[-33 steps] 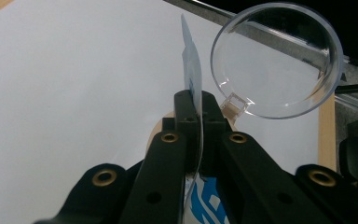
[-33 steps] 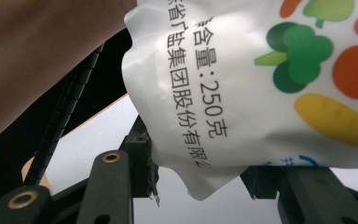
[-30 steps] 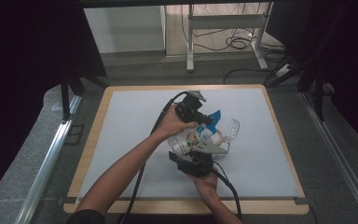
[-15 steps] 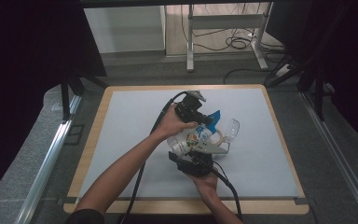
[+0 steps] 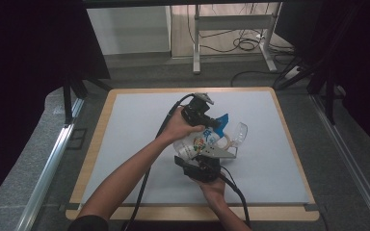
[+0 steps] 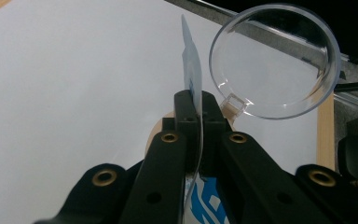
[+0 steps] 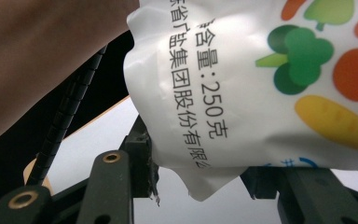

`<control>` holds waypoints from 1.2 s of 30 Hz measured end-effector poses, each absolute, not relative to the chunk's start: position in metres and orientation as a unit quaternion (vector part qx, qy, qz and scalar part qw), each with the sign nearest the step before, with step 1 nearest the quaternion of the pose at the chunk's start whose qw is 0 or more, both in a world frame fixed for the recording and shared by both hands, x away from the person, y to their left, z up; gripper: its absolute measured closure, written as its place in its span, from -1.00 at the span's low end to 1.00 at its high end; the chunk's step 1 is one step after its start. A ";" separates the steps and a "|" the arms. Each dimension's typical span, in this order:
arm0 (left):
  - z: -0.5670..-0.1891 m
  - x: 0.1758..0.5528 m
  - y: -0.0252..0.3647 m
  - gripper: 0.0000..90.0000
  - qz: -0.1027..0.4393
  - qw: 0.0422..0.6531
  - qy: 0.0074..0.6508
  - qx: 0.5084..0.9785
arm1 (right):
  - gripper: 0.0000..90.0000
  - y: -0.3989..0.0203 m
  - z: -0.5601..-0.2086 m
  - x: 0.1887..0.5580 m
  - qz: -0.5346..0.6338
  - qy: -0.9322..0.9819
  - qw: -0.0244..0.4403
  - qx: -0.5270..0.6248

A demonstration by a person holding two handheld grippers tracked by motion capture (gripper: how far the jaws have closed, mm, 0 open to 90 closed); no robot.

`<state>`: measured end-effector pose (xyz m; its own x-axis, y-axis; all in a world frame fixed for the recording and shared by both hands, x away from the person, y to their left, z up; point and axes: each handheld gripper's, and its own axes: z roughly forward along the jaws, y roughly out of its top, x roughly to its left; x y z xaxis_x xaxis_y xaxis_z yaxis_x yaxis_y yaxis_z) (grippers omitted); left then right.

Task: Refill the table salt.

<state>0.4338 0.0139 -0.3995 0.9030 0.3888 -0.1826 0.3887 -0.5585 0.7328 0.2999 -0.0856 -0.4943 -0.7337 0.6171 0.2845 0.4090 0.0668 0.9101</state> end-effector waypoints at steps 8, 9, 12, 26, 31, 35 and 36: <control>-0.400 0.434 0.015 1.00 -0.001 0.415 0.222 0.883 | 0.20 -0.085 -0.494 0.300 0.585 0.725 0.088 0.354; -0.400 0.434 0.015 0.99 -0.001 0.415 0.222 0.882 | 0.20 -0.085 -0.494 0.300 0.585 0.725 0.088 0.354; -0.400 0.434 0.015 0.99 0.000 0.415 0.222 0.882 | 0.20 -0.086 -0.494 0.300 0.585 0.726 0.087 0.351; -0.401 0.434 0.014 0.99 -0.002 0.414 0.221 0.883 | 0.20 -0.086 -0.494 0.300 0.585 0.725 0.089 0.353; -0.401 0.434 0.013 1.00 -0.001 0.413 0.221 0.883 | 0.20 -0.085 -0.494 0.299 0.585 0.724 0.091 0.353; -0.401 0.434 0.013 0.99 -0.001 0.413 0.221 0.884 | 0.20 -0.085 -0.493 0.299 0.584 0.725 0.094 0.353; -0.401 0.434 0.013 1.00 -0.001 0.413 0.221 0.884 | 0.20 -0.084 -0.493 0.299 0.583 0.726 0.094 0.353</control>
<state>0.4340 0.0134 -0.4012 0.9024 0.3897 -0.1837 0.3910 -0.5617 0.7291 0.2988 -0.0845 -0.4933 -0.7336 0.6216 0.2746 0.4016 0.0707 0.9131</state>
